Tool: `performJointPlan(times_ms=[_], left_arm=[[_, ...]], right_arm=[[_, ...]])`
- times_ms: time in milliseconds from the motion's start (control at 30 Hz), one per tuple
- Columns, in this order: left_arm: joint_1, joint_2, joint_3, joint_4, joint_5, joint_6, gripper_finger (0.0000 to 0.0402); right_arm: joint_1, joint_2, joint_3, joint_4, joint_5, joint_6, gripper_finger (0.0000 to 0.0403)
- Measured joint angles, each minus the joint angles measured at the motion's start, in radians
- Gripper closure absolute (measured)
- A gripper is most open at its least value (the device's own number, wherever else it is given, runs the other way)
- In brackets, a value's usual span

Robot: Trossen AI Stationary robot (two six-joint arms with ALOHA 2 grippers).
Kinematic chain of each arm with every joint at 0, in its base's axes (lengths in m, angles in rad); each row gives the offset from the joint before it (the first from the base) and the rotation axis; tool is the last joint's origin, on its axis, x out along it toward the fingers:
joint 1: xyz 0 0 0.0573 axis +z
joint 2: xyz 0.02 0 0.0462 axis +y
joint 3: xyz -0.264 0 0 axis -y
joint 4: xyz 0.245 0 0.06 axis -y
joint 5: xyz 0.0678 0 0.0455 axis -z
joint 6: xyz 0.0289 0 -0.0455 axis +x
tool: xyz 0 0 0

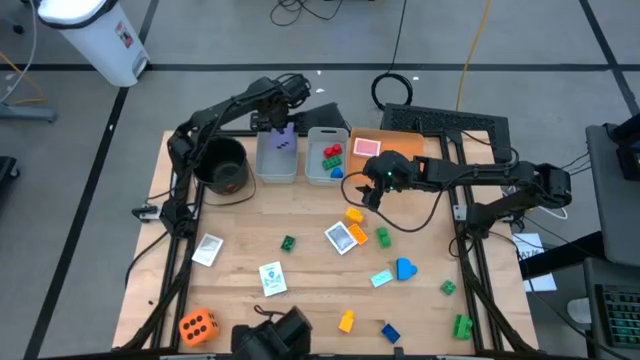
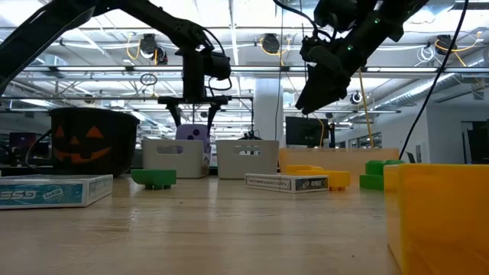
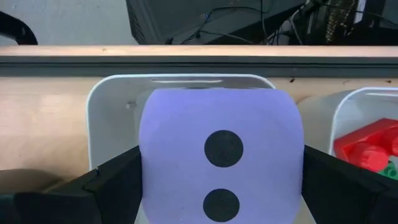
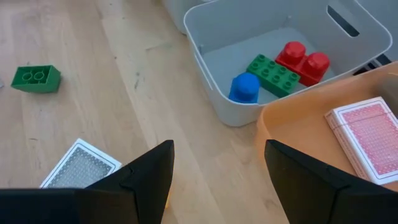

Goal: Pick & Place Toys
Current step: Put the purple dice into the left gray bin

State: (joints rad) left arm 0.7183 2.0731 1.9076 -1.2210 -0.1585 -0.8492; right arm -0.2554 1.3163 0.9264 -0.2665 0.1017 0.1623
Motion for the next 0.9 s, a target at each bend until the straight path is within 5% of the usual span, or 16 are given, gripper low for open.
performJointPlan(times_ms=[900], left_arm=[[-0.013, 0.102, 0.0, 0.066, -0.016, 0.017, 0.0041]], right_arm=[[0.0, 0.0, 0.0, -0.05, -0.001, -0.025, 0.0161]])
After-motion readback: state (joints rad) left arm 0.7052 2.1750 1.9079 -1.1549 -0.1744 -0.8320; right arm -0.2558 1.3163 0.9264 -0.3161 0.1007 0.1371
